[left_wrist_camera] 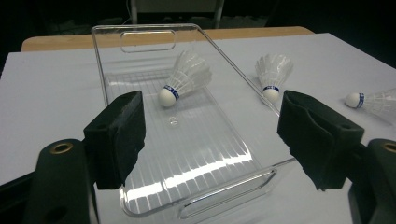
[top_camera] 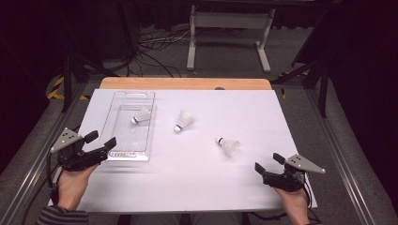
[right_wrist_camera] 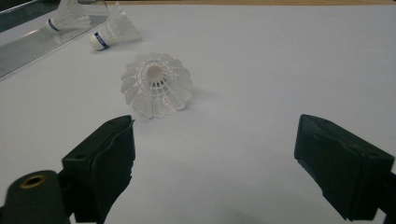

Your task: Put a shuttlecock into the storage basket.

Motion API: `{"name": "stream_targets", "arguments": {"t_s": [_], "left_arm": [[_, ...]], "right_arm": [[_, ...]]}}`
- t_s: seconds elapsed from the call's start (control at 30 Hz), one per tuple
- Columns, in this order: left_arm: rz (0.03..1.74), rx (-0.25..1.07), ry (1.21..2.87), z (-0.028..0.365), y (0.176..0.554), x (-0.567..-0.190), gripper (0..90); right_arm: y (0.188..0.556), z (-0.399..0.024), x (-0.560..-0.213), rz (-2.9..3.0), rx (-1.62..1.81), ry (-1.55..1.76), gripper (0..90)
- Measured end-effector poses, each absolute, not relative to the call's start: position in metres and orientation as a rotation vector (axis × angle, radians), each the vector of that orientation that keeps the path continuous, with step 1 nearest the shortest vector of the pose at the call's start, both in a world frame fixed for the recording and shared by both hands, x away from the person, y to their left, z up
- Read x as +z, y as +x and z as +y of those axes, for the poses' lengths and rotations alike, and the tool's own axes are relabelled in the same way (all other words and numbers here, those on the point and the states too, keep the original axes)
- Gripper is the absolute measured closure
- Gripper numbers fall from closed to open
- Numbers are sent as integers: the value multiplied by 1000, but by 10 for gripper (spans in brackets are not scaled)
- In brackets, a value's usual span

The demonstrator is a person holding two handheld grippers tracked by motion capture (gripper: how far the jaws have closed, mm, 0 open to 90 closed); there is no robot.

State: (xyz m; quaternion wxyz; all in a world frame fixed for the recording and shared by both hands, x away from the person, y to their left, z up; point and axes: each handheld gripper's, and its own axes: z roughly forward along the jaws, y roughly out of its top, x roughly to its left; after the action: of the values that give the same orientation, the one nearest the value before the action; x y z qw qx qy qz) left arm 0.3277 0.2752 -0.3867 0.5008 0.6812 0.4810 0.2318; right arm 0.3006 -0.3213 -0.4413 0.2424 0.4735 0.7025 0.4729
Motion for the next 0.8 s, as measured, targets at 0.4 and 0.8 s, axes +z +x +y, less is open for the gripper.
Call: {"name": "stream_targets", "arguments": {"t_s": [0.4,0.8], "left_arm": [[1158,580,1624,280,314,-398,234],[1167,591,1621,280,301,-414,234]], "right_arm": [[301,-321,-442,1921,1291,1294,130],[301,-323,-442,1916,1296,1297,129]]}}
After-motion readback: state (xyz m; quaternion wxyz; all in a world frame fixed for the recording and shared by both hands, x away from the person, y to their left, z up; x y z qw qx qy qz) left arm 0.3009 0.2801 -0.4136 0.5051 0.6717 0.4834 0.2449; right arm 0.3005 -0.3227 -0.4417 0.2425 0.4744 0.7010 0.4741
